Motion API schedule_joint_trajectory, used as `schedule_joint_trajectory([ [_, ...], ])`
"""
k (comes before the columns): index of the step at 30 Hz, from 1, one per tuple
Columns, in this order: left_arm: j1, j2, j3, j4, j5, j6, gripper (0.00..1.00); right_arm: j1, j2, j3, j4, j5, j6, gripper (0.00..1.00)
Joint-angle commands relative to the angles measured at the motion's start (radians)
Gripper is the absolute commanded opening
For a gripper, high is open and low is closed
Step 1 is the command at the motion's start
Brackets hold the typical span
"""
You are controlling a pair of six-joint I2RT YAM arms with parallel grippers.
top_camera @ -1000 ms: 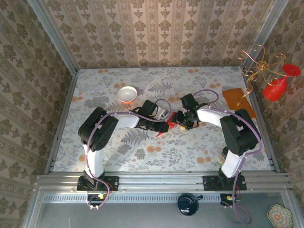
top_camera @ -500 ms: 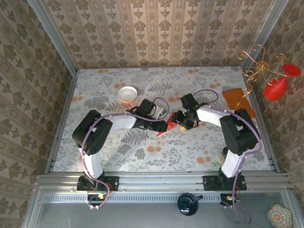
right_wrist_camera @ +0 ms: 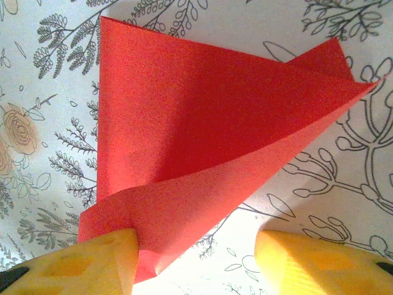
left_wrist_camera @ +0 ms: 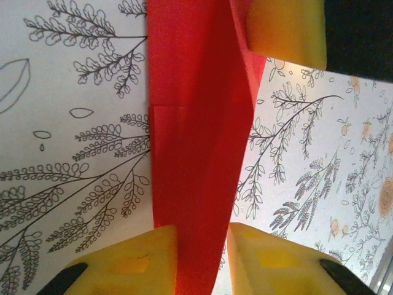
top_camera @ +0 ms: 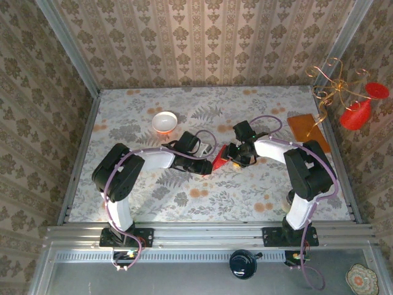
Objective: Fold a paper plane with a square sheet of paper (pick it up from the middle)
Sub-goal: Fold the wing for the fifth time at the center of the table.
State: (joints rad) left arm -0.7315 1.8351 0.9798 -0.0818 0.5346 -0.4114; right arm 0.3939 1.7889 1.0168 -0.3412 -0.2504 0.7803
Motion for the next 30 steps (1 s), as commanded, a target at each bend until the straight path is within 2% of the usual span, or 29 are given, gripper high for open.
schedule_joint_trajectory([
  [1, 0.006, -0.024, -0.004, -0.02, -0.009, 0.013, 0.27, 0.011, 0.088, -0.02, 0.016, 0.057, -0.024, 0.58],
  [30, 0.009, 0.026, -0.053, -0.008, -0.031, -0.015, 0.17, 0.026, 0.154, 0.025, -0.03, 0.091, -0.054, 0.62],
])
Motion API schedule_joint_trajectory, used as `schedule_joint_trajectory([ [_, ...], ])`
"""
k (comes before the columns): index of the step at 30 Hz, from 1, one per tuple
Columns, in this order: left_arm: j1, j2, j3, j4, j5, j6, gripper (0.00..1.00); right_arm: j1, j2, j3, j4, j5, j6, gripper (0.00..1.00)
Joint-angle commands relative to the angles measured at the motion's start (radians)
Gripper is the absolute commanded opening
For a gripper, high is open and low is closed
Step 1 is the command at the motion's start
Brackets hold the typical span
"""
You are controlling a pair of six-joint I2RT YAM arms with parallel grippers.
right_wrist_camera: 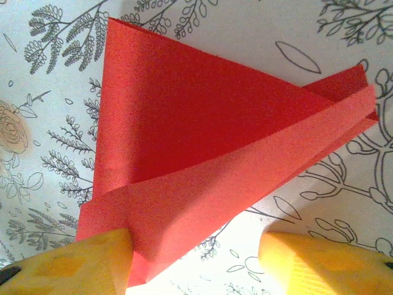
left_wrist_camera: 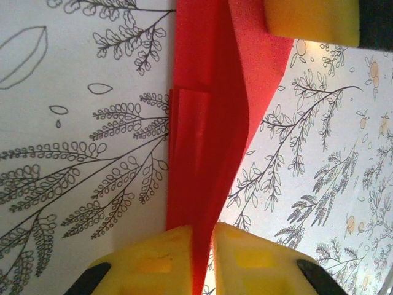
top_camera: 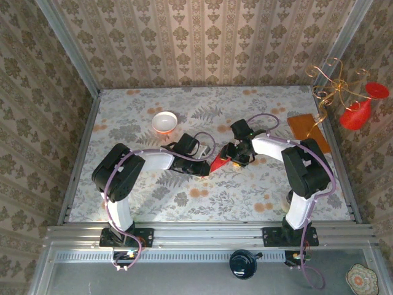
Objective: Fold a paper plane with a square sheet of paper (pick it up from the middle)
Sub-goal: Fold the wing for the fifth time at the center of the table.
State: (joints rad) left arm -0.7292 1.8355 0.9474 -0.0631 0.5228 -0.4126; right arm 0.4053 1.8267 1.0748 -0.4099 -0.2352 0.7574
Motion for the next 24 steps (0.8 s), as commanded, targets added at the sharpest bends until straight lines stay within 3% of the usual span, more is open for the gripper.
schedule_joint_trajectory([
  [1, 0.007, 0.024, -0.021, -0.026, -0.018, -0.014, 0.17, 0.015, 0.121, -0.03, 0.035, 0.076, -0.03, 0.62],
  [11, 0.006, 0.011, -0.011, -0.03, -0.007, -0.023, 0.15, 0.016, 0.161, -0.006, 0.008, 0.094, -0.026, 0.61],
  [24, 0.005, -0.062, 0.042, -0.035, -0.005, -0.009, 0.27, 0.016, 0.154, -0.013, 0.009, 0.086, -0.029, 0.61],
])
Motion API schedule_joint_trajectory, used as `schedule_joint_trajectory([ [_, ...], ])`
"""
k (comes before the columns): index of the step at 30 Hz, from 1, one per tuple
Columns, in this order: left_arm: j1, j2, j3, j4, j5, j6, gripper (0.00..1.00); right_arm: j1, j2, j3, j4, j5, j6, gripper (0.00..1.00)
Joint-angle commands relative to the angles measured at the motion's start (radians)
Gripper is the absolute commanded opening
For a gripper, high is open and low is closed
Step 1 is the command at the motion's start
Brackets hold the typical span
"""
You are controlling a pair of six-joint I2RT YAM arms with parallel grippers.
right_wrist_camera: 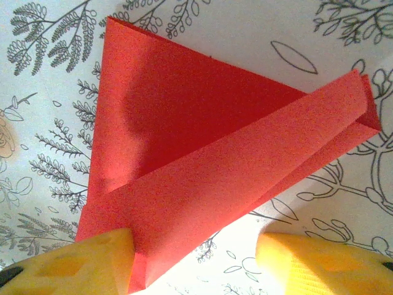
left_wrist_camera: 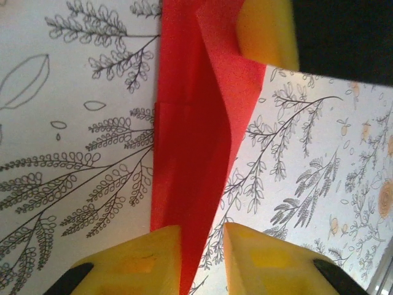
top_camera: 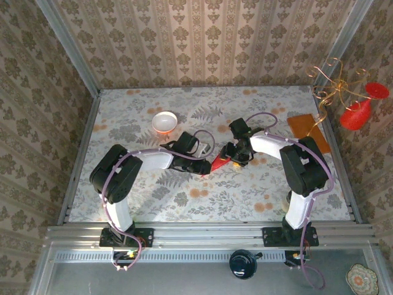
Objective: Fold a paper plane with a square sheet of paper (pick it up from the middle)
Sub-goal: Fold the wing for the fifth time at the center of the table.
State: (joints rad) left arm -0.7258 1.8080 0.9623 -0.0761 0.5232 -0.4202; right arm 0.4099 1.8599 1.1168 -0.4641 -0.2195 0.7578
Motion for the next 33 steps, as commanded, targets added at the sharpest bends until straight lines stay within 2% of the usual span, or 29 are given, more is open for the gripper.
schedule_joint_trajectory([
  [1, 0.002, -0.033, 0.028, -0.023, -0.01, 0.0, 0.28, 0.011, 0.121, -0.057, 0.064, 0.071, -0.029, 0.61],
  [24, 0.0, 0.054, 0.029, -0.039, -0.062, -0.009, 0.28, 0.01, 0.122, -0.055, 0.064, 0.068, -0.024, 0.61],
  [33, 0.001, 0.07, 0.018, -0.051, -0.081, -0.008, 0.21, 0.007, 0.113, -0.054, 0.062, 0.06, -0.023, 0.6],
])
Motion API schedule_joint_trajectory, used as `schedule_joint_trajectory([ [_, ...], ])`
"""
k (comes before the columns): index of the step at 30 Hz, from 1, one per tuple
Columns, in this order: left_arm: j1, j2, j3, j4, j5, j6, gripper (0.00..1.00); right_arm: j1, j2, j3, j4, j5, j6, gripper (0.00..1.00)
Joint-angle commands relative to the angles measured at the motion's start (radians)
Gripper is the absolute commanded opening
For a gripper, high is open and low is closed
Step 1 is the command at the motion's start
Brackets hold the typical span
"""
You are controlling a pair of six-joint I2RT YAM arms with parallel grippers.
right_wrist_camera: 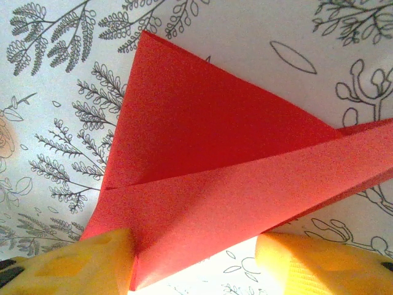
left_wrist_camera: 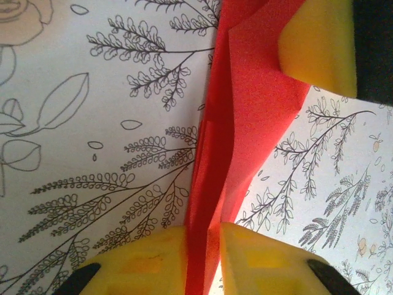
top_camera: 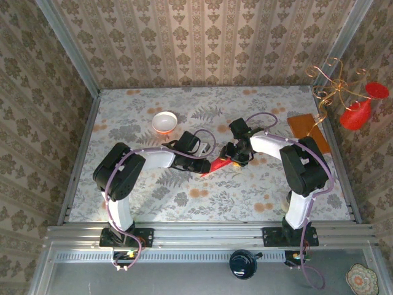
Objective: Fold a paper plane with a square sheet of paper (pick it up from the middle)
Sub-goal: Fold the wing for the fifth time at the center of the table.
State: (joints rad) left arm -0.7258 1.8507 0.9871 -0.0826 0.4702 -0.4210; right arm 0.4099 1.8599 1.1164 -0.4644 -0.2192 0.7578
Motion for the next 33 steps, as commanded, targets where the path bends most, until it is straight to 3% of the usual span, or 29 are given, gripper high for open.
schedule_joint_trajectory([
  [1, 0.001, 0.028, -0.01, -0.045, -0.03, -0.008, 0.21, 0.005, 0.105, -0.052, 0.062, 0.054, -0.024, 0.6],
  [5, 0.0, 0.034, -0.013, -0.051, -0.041, -0.01, 0.2, -0.006, 0.057, -0.044, 0.06, 0.025, -0.033, 0.61],
  [11, 0.0, 0.043, -0.007, -0.059, -0.046, -0.012, 0.19, -0.031, -0.134, -0.088, 0.107, -0.04, -0.052, 0.63],
  [21, 0.001, 0.047, 0.001, -0.062, -0.043, -0.014, 0.18, -0.012, -0.403, -0.259, 0.219, -0.104, -0.055, 0.57],
  [30, 0.0, 0.048, -0.002, -0.06, -0.044, -0.014, 0.18, 0.077, -0.243, -0.13, 0.261, -0.126, -0.056, 0.31],
  [33, 0.001, 0.05, -0.005, -0.057, -0.043, -0.018, 0.18, 0.09, -0.186, -0.101, 0.276, -0.114, -0.045, 0.27],
])
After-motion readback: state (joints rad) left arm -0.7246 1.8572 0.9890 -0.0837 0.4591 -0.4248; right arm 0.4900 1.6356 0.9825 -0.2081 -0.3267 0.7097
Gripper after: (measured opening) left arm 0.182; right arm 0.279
